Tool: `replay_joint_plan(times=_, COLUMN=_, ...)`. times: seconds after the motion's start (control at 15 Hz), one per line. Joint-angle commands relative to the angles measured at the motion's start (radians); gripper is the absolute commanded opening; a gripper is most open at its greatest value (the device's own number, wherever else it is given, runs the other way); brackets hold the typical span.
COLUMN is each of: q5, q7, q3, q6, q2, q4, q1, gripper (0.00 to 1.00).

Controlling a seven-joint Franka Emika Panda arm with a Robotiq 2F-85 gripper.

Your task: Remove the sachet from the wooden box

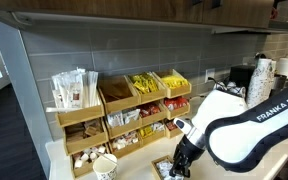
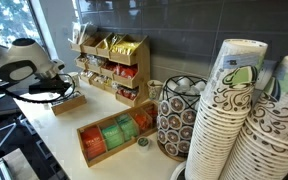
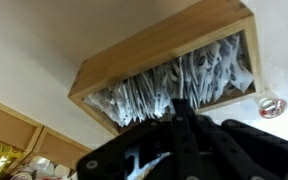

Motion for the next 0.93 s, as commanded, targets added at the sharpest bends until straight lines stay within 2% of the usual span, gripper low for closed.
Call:
replay_joint_plan(times=0.0, q5=-0.054, q7=0.049, q3=0.040, q6=0.007, q2=-0.008, q4=-0.003, q1=-0.044, gripper=0.00)
replay_joint_plan(times=0.27, q5=-0.132, q7=0.120, q3=0.084, q6=-0.019, q2=-0.070, q4=-0.016, q1=-0.095, gripper=0.00)
replay_joint_plan(times=0.47, q5=-0.128, q7=0.119, q3=0.087, q6=-0.040, q2=-0.092, q4=-0.014, q1=-0.092, gripper=0.00)
replay_joint_plan(times=0.53, q5=-0.114, q7=0.110, q3=0.081, q6=-0.048, q2=-0.089, q4=-0.011, q1=-0.082, gripper=0.26)
replay_joint_plan(times=0.6, q5=-0.175, q7=0.150, q3=-0.006, q6=-0.045, q2=-0.082, q4=-0.013, q1=0.000, gripper=0.27)
replay_joint_plan(times=0.67, q5=-0.109, q7=0.097, q3=0.058, q6=-0.053, q2=-0.078, q4=-0.006, q1=-0.055, gripper=0.13)
replay_joint_plan(times=0.73, q5=-0.174, q7=0.144, q3=-0.028, q6=-0.047, q2=-0.068, q4=-0.008, q1=0.027, gripper=0.07)
replay_joint_plan(times=0.8, q5=-0.115, q7=0.096, q3=0.033, q6=-0.057, q2=-0.066, q4=0.000, q1=-0.027, gripper=0.03)
replay_joint_plan(times=0.87, q5=-0.116, q7=0.098, q3=0.024, q6=-0.058, q2=-0.063, q4=0.000, q1=-0.017, gripper=0.00)
